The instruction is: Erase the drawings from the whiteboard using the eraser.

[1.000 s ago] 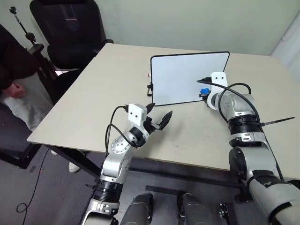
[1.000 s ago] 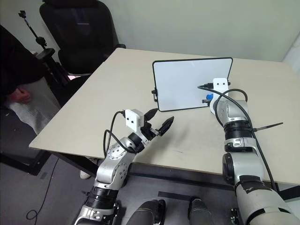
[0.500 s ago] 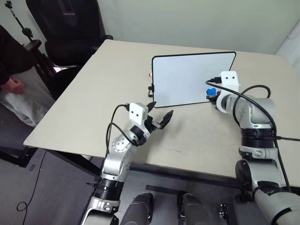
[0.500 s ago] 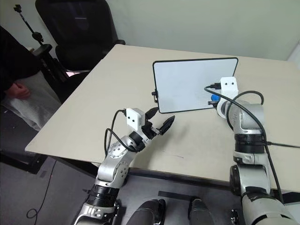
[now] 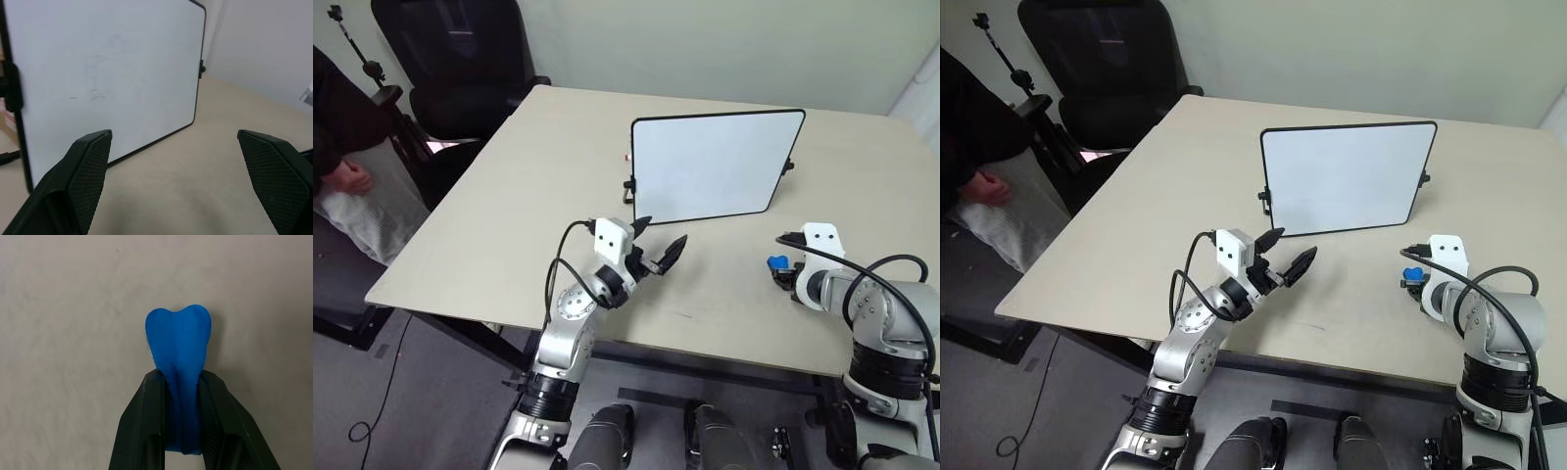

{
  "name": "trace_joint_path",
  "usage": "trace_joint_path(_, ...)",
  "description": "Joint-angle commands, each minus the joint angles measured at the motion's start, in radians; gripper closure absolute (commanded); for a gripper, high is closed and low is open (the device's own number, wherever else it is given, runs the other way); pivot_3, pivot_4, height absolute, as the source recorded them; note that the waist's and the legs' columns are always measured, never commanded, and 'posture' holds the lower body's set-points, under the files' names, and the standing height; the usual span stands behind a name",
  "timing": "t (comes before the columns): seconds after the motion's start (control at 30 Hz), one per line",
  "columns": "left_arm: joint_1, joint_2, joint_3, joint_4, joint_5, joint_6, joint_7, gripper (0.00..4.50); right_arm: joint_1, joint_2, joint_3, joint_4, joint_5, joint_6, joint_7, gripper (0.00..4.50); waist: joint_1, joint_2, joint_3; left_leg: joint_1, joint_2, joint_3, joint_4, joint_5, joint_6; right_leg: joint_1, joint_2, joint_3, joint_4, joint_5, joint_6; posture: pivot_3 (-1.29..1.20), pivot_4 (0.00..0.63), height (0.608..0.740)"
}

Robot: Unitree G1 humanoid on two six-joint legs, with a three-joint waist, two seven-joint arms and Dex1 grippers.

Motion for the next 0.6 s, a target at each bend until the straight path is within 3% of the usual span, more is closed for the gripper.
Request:
trace_joint_path(0.03,-0.007,-0.008,-0.008,-0.013,0.0,-0.016,-0.01,0.0,0.019,-0.016,-0.034,-0.04,0.01,0.007,-0.003,3.0,0.0,0.0,0.0,0.0,0.0,0.0,0.0,0.0,0.0,0.0,0.0,0.0,0.001,0.0,0.0,0.0,0.15,0.74)
trace_joint_path(0.23,-0.002,-0.008,-0.009,-0.013,0.003,-0.019,-0.015,0.0,0.032,-0.059,-0.063,-0.137,0.025,-0.041,0.044,0.96,-0.001,0.0,0.0,0.001,0.0,0.0,0.0,0.0,0.0,0.003,0.0,0.001,0.002,0.0,0.0,0.0,0.15,0.74)
trace_joint_path(0.43,0.008,-0.012,-0.011,-0.024,0.005,-0.017,-0.01,0.0,0.119,-0.067,-0.12,-0.268,0.054,-0.411,0.12,0.96,0.0,0.0,0.0,-0.001,0.0,0.0,0.0,0.0,0.0,0.004,0.0,0.002,0.0,0.0,0.0,0.0,0.15,0.74)
trace_joint_path(0.6,0.014,-0.014,-0.005,-0.029,-0.011,-0.008,-0.017,0.0,0.139,-0.013,-0.125,-0.306,0.129,-0.457,0.152,0.96,-0.005,0.0,0.0,0.0,0.0,0.0,0.0,0.0,0.001,0.005,0.0,0.002,-0.001,-0.001,0.001,0.0,0.15,0.74)
